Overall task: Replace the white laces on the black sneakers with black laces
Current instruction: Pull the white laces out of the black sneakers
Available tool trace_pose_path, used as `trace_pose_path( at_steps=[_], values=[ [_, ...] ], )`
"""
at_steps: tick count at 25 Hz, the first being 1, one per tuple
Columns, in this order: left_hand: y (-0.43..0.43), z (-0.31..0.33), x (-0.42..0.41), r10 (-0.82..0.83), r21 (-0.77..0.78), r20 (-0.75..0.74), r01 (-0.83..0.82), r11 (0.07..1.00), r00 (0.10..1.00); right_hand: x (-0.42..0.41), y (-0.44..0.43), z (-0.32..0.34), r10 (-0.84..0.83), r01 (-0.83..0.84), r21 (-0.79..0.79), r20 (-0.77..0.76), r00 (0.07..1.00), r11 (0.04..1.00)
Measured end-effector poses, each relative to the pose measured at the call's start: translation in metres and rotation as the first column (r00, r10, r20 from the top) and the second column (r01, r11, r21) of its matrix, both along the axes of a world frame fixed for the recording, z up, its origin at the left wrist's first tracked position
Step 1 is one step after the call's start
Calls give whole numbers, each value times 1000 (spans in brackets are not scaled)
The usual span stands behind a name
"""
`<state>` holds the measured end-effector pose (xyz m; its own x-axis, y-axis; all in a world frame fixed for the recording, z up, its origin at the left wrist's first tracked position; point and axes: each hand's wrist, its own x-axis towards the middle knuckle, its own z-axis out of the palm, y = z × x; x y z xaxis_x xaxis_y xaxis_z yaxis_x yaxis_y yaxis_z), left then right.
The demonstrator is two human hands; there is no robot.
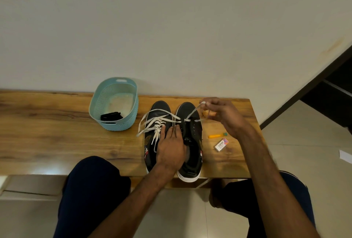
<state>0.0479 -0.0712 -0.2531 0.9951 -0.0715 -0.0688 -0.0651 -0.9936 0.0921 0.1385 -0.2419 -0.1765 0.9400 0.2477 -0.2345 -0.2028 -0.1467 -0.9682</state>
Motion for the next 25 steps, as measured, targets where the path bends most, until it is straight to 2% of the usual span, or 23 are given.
trace_pose_path(
  at_steps=[1,2,3,4,5,7,9,11,13,14,15,17,18,19,20,21,22,23,25],
  values=[
    [0,1,1,0,0,-7,0,1000,1000,1,-6,2,-38,39,-45,23,999,998],
    [0,2,2,1,0,-10,-1,1000,1000,2,-8,1,-37,59,-243,91,995,968],
    [0,2,2,1,-2,-13,-1,1000,1000,4,-6,-7,7,91,-536,178,984,839],
    [0,3,3,2,-4,-16,-2,1000,1000,4,1,-16,99,124,-752,244,965,647],
    [0,4,3,1,-5,-22,-1,1000,1000,4,9,-27,179,134,-832,268,947,538],
    [-1,6,4,-1,-10,-23,1,1000,1000,3,28,-44,310,24,-830,235,921,558],
    [0,7,7,8,-47,-15,-9,999,1000,0,46,-58,443,-86,-865,165,881,494],
    [3,8,12,17,-82,-20,-19,996,1000,-4,56,-71,457,-74,-888,161,875,455],
    [5,9,13,5,-72,-27,-7,997,1000,-7,58,-67,406,-9,-865,227,885,502],
    [6,10,13,-4,-60,-31,2,998,1000,-8,55,-60,336,32,-812,276,901,582],
    [6,10,12,-12,-53,-30,10,999,999,-7,51,-50,210,85,-702,323,923,707],
    [7,10,14,-14,-67,-32,11,998,999,-2,38,-26,-122,216,-284,316,941,934],
    [8,10,16,-10,-79,-33,7,997,999,-1,30,-13,-252,263,-20,225,941,965],
    [8,11,18,-4,-86,-31,2,996,1000,-1,22,-2,-327,296,244,96,940,923],
    [8,12,19,1,-88,-31,-4,996,1000,0,15,7,-348,325,481,-44,937,814],
    [8,12,20,7,-87,-39,-10,996,999,0,9,12,-338,363,653,-170,926,665],
    [8,13,20,10,-84,-48,-14,996,999,1,5,14,-343,407,732,-248,906,547],
    [7,13,20,9,-79,-46,-12,997,999,2,2,14,-371,439,733,-268,889,520],
    [7,14,21,7,-77,-36,-10,997,999,5,3,11,-431,451,571,-181,884,686]
  ],
)
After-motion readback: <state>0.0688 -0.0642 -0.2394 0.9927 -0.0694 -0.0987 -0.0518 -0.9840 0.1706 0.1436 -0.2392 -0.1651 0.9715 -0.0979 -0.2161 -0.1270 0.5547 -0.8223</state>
